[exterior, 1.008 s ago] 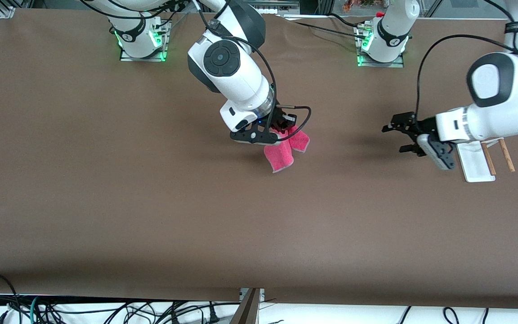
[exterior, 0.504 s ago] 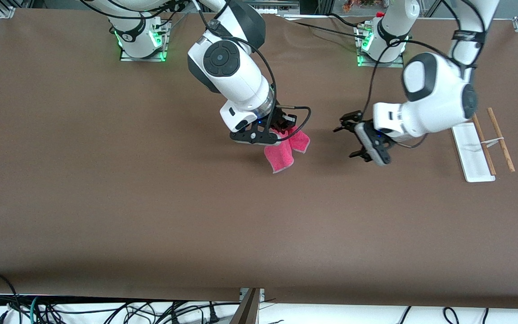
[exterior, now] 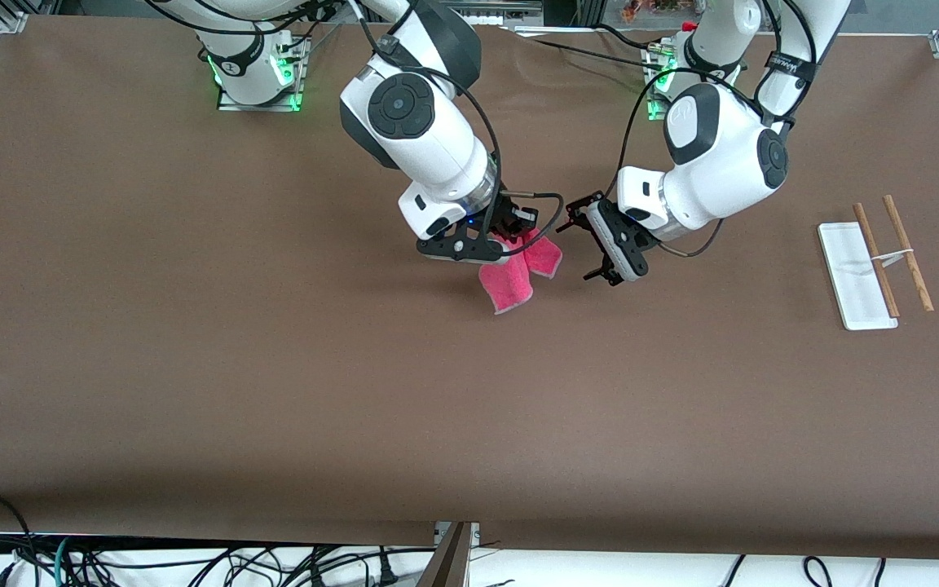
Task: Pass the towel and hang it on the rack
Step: 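Hold the towel with the right gripper while the left gripper approaches, then grasp the towel with the left gripper and open the right gripper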
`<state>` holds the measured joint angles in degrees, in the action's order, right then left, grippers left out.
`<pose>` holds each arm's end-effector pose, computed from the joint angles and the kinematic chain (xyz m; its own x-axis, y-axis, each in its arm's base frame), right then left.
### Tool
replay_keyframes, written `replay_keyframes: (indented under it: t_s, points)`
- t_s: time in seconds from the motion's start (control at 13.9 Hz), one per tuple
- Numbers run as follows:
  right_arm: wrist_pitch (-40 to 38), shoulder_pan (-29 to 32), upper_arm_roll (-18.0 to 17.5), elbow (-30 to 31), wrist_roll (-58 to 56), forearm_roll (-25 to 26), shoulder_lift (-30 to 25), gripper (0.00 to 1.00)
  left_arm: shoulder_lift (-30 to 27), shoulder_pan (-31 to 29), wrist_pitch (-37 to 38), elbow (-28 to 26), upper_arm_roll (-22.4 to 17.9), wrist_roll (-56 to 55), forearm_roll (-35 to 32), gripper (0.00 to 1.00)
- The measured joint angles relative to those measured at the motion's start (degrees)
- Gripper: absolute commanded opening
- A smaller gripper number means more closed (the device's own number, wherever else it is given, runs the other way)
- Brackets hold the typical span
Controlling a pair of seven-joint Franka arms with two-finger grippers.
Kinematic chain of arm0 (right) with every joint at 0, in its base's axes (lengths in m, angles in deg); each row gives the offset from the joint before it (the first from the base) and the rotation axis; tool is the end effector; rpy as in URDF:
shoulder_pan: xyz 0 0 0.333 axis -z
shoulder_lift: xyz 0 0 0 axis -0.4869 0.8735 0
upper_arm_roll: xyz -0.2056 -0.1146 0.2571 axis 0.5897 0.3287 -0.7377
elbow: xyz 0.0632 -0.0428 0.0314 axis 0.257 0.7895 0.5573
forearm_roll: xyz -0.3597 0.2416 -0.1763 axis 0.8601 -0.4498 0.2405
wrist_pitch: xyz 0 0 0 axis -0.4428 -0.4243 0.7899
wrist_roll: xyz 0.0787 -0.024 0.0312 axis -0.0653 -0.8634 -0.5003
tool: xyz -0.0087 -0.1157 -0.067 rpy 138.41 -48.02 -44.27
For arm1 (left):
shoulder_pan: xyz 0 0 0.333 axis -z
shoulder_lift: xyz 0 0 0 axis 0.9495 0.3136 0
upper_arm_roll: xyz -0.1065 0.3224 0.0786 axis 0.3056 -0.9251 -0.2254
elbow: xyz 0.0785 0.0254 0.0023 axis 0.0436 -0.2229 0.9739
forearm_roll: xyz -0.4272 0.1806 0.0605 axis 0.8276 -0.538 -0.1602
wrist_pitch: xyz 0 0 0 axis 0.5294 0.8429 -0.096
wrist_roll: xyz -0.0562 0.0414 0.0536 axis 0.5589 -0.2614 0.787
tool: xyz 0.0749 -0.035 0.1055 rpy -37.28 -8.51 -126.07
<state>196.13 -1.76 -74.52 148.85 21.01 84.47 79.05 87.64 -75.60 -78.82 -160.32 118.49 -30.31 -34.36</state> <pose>0.5976 0.6075 0.4271 0.9734 -0.2055 -0.1016 -0.2282 -0.9115 -0.3422 0.5769 -0.2948 0.3064 0.6398 -0.6326 0.4364 -0.7684 -0.5376 0.3472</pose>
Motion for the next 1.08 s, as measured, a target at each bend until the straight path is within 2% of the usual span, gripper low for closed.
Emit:
replay_keyframes:
  t_s: [0.36, 0.72, 0.86, 0.94, 1.01, 1.08]
  points:
    - [0.0, 0.02, 0.02, 0.0, 0.0, 0.0, 0.0, 0.0, 0.04, 1.44, -4.32, -0.03, 2.16, -0.01, 0.26, 1.0]
    - [0.01, 0.03, 0.02, 0.0, 0.0, 0.0, 0.0, 0.0, 1.15, 2.03, -6.1, -0.05, 2.31, -0.05, 0.3, 1.0]
    - [0.01, 0.03, 0.03, 0.0, 0.0, 0.0, 0.0, 0.0, 1.8, 2.42, -6.97, 0.0, 2.32, 0.1, 0.3, 0.6]
    - [0.02, 0.04, 0.04, 0.0, 0.0, 0.0, 0.0, 0.0, 1.94, 2.58, -7.2, 0.11, 2.32, 0.23, 0.3, 0.32]
    - [0.04, 0.04, 0.06, 0.0, 0.0, 0.0, 0.0, 0.0, 1.97, 2.67, -7.26, 0.21, 2.32, 0.31, 0.3, 0.09]
    - [0.04, 0.04, 0.09, 0.0, 0.0, 0.0, 0.0, 0.0, 1.97, 2.71, -7.28, 0.27, 2.32, 0.34, 0.3, 0.0]
